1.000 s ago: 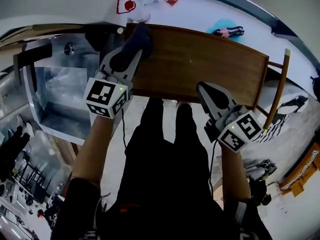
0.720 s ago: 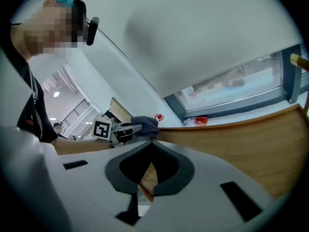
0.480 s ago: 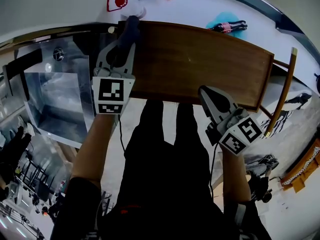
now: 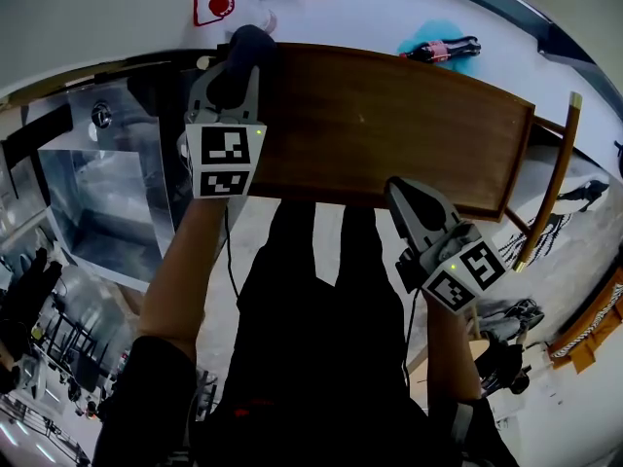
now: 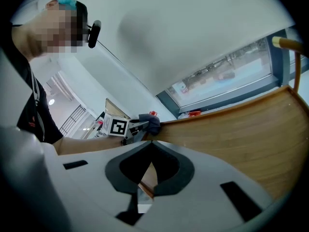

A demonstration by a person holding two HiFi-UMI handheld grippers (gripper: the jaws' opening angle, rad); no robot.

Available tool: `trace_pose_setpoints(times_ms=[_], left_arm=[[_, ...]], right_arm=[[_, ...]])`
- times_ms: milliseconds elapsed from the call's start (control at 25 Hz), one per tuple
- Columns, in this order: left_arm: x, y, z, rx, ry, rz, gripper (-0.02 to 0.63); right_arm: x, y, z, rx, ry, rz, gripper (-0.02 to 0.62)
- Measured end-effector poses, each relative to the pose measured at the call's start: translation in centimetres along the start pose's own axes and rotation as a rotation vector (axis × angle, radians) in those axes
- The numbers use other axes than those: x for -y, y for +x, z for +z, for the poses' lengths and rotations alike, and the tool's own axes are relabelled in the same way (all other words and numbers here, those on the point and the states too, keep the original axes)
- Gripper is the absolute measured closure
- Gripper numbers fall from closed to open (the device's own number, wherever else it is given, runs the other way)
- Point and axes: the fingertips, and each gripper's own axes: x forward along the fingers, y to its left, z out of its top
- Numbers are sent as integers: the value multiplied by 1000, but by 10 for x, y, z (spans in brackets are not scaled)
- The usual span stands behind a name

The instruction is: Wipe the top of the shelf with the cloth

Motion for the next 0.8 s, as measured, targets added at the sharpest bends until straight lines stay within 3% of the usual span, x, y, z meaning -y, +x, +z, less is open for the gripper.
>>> trace_pose_setpoints(times_ms=[800], left_arm=[[64, 55, 20, -50, 56, -125, 537]], right_arm=[[31, -37, -12, 58, 98, -20, 592]])
